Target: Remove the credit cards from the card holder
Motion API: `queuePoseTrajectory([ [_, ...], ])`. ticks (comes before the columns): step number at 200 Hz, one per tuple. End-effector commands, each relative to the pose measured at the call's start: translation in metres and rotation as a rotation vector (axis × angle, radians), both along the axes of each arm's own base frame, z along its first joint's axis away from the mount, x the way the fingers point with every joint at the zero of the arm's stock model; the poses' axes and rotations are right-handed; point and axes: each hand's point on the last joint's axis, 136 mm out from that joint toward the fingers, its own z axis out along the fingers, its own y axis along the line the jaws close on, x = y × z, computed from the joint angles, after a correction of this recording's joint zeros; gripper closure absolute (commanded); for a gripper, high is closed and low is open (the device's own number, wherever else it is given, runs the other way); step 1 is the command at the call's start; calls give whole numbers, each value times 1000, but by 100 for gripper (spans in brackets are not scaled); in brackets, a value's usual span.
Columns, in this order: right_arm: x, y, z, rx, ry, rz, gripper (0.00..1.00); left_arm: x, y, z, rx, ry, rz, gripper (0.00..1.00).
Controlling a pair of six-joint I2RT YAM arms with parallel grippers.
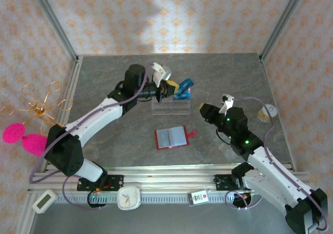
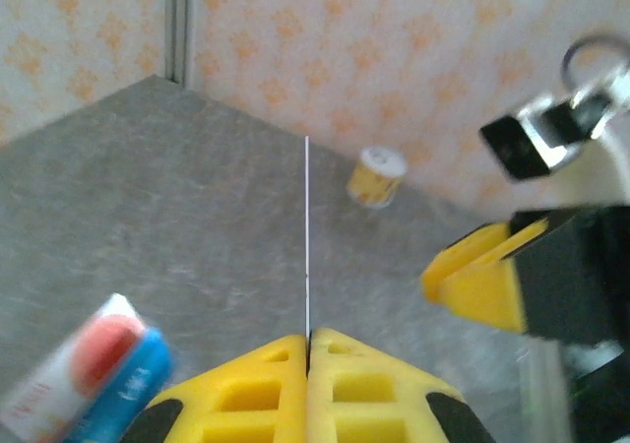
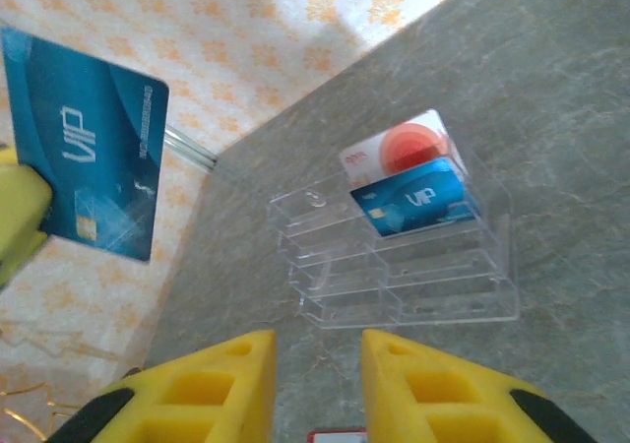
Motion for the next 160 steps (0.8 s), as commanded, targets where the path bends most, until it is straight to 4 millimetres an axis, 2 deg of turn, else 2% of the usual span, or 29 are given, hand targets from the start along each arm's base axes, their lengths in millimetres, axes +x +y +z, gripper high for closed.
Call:
queuePoseTrajectory([
  [1, -6, -4, -12, -35, 42, 18, 73, -10, 11, -45, 332, -59, -151, 100],
  [31, -3, -9, -20, -33, 65, 3, 73, -6, 12, -43, 465, -112, -269, 100],
  [80, 10, -14, -26, -76, 92, -17, 74, 19, 3, -54, 569, -148, -364, 100],
  [83, 11, -15, -26, -79, 92, -21, 74, 22, 1, -64, 583, -132, -381, 100],
  [88, 13, -16, -27, -83, 95, -26, 74, 25, 1, -67, 596, -129, -392, 100],
  [119, 22, -27, -33, -84, 112, -60, 74, 40, 0, -72, 625, -169, -403, 100],
  [160, 33, -35, -43, -98, 148, -85, 75, 52, -10, -82, 599, -214, -417, 100],
])
